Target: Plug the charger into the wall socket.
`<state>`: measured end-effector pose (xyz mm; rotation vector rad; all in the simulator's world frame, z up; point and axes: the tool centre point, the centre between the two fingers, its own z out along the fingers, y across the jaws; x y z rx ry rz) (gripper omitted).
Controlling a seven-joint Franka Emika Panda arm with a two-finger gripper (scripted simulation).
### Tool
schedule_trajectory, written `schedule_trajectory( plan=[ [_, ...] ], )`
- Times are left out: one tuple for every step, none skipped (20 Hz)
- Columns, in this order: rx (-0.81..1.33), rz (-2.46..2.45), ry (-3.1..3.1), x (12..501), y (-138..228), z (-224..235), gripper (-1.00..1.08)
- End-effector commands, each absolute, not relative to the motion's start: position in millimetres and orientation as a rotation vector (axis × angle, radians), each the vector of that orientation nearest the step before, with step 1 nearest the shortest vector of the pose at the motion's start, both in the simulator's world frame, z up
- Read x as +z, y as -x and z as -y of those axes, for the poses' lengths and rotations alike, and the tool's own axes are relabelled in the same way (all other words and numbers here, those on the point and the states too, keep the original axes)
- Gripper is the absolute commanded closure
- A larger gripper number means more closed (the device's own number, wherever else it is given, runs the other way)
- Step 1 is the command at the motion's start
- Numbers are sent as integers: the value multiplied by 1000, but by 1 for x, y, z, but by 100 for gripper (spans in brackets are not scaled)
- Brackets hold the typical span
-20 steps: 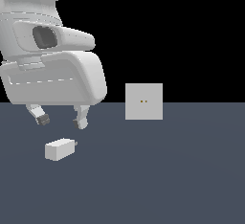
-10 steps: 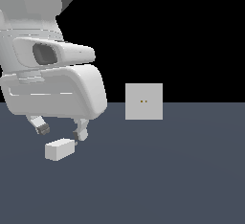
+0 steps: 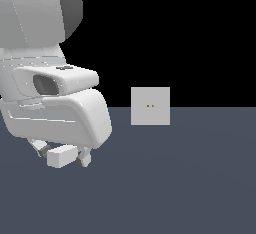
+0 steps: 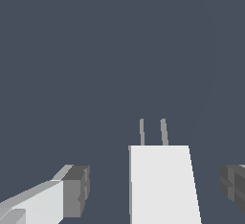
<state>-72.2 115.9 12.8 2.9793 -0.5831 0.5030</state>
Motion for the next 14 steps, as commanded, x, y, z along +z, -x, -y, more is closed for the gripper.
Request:
schedule_trajectory(
  plan=[
    [505,584,-2980,12,72,-116,108],
    [505,584,-2980,12,72,-116,108],
    [505,584,-2980,12,72,-116,108],
    [505,584,-2980,12,72,-116,108],
    [505,584,-2980,12,72,-116,108],
    [505,584,-2980,12,72,-116,108],
    [505,584,-2980,12,72,-116,108],
    [505,584,-2980,12,72,-116,108],
    [505,584,-2980,12,72,-116,108],
    [505,584,-2980,12,72,-116,108],
    [505,584,-2980,12,72,-116,108],
    [505,584,-2980,12,72,-116,108],
    [505,581,-2980,12,72,-115,108],
    [506,578,-2981,13,72,-114,108]
  ],
)
